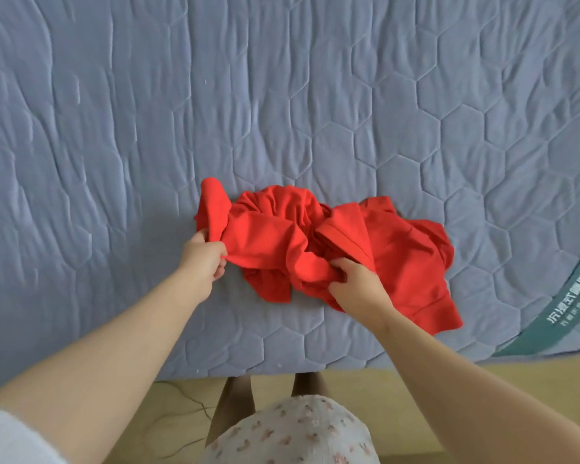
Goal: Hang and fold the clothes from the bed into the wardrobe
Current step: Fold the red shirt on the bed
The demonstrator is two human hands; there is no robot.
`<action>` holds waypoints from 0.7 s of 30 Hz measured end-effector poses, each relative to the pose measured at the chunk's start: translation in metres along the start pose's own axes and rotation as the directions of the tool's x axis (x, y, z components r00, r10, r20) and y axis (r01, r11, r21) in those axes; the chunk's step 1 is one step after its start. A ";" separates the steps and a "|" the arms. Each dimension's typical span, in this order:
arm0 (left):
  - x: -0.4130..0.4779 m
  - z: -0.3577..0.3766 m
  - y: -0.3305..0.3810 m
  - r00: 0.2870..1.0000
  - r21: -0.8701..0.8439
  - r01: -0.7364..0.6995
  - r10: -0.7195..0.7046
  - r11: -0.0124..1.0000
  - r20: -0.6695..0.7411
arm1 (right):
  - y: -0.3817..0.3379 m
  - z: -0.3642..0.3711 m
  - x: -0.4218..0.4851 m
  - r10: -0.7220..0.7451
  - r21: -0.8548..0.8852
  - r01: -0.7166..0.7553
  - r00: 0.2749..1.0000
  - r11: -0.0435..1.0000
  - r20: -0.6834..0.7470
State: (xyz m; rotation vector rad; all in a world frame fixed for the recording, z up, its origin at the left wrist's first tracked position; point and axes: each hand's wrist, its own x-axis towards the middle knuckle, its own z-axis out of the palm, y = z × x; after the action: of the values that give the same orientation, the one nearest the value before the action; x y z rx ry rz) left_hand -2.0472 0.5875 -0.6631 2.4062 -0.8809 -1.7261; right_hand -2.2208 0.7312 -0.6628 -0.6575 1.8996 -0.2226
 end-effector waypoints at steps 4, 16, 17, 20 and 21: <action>-0.014 -0.002 -0.005 0.999 0.038 0.034 -0.033 0.999 -0.006 | -0.014 -0.007 0.002 -0.084 -0.104 0.037 0.863 0.994 -0.498; -0.039 0.049 -0.004 0.772 0.403 -0.623 0.611 0.670 0.177 | -0.015 -0.012 0.012 0.097 0.289 -0.034 0.974 0.957 -0.206; -0.037 0.051 -0.004 0.825 0.417 -0.565 0.489 0.712 0.282 | -0.013 -0.013 0.007 0.116 0.410 -0.052 0.984 0.910 -0.133; -0.032 0.053 -0.015 0.851 0.662 -0.519 0.251 0.541 0.461 | 0.006 -0.032 0.003 0.203 0.364 -0.092 0.939 0.927 -0.279; -0.031 0.053 -0.019 0.842 0.689 -0.531 0.215 0.494 0.495 | 0.015 -0.042 0.004 0.212 0.247 -0.126 0.907 0.961 -0.364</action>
State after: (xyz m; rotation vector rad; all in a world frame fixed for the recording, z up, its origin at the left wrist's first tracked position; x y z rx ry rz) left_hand -2.0926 0.6325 -0.6634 1.9342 -2.5367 -1.7967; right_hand -2.2649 0.7357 -0.6546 -0.3075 2.2582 -0.4713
